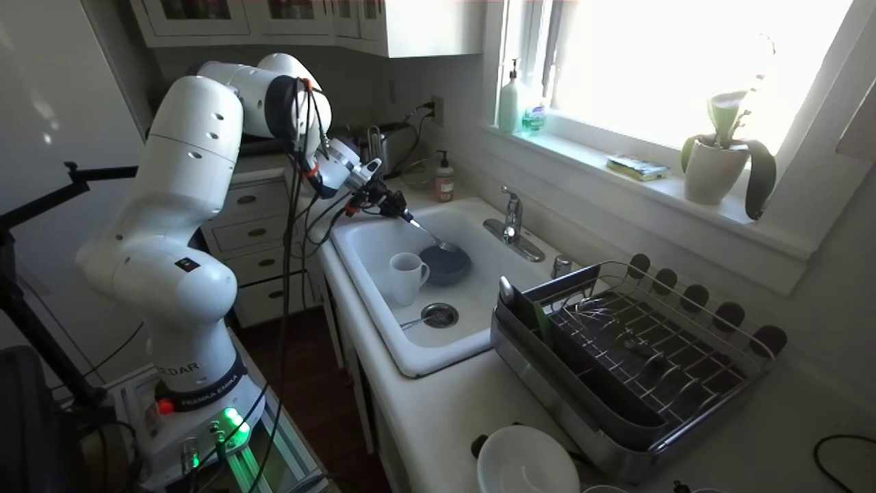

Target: Put the silver fork inside the bowl in the sink.

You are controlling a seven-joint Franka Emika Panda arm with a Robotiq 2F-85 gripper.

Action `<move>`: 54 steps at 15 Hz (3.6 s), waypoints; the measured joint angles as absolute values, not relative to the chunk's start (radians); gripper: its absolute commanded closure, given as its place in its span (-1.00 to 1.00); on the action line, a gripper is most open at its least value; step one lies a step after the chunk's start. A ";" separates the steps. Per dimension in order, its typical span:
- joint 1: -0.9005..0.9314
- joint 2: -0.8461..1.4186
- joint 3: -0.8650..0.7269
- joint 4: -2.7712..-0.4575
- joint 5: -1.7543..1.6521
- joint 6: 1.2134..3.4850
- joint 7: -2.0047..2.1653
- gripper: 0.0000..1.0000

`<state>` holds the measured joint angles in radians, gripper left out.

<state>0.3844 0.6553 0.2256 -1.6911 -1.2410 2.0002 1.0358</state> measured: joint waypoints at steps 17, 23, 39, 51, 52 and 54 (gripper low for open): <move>0.315 0.635 0.202 -1.720 -1.227 2.175 1.127 0.98; 0.268 0.611 0.190 -1.765 -1.186 2.292 1.139 0.18; 0.218 0.383 0.154 -1.943 -1.048 2.397 1.002 -1.00; 0.002 -0.014 0.169 -2.391 -0.374 2.892 0.312 -1.00; 0.014 -0.044 0.168 -2.423 -0.301 2.892 0.273 -1.00; 0.029 -0.100 0.166 -2.456 -0.233 2.871 0.232 -1.00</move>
<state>0.0293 -0.1004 0.1664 -2.4558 -0.2332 2.8707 0.2325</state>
